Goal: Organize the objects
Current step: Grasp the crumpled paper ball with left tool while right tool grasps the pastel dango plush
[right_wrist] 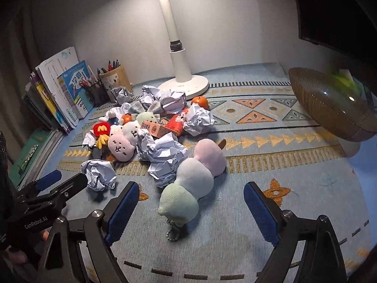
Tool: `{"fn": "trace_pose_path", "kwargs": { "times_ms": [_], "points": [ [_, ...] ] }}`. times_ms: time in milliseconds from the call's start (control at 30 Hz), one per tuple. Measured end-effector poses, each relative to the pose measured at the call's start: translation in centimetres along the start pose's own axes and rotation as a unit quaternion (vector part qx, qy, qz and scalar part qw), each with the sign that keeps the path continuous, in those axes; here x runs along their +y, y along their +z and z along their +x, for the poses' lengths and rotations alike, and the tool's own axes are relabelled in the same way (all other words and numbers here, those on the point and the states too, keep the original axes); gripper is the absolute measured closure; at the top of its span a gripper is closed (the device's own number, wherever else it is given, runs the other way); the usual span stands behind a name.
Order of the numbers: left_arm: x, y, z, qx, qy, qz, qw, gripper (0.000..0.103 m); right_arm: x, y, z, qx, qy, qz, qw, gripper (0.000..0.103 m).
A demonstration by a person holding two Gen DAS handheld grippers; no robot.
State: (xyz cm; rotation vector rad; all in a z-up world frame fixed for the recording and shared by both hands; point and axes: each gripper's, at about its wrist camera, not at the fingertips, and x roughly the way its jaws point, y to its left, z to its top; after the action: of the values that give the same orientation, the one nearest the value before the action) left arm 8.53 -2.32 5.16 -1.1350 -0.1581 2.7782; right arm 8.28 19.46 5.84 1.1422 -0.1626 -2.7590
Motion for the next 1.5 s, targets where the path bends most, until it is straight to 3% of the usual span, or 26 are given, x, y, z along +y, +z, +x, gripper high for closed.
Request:
{"fn": "trace_pose_path", "kwargs": {
  "times_ms": [1067, 1267, 1500],
  "points": [
    [0.1, -0.9, 1.4, 0.034, -0.018, -0.008, 0.9992, 0.001, 0.1, -0.9, 1.5, 0.028, -0.003, 0.005, 1.0, 0.014],
    [0.3, -0.6, 1.8, 0.038, -0.025, -0.011, 0.9989, 0.001, -0.3, -1.0, 1.8, 0.031, 0.021, 0.02, 0.999, 0.018],
    [1.6, 0.2, 4.2, 0.078, -0.04, -0.044, 0.9952, 0.001, -0.7, -1.0, 5.0, 0.088, 0.063, 0.063, 0.992, 0.027]
  ]
}}
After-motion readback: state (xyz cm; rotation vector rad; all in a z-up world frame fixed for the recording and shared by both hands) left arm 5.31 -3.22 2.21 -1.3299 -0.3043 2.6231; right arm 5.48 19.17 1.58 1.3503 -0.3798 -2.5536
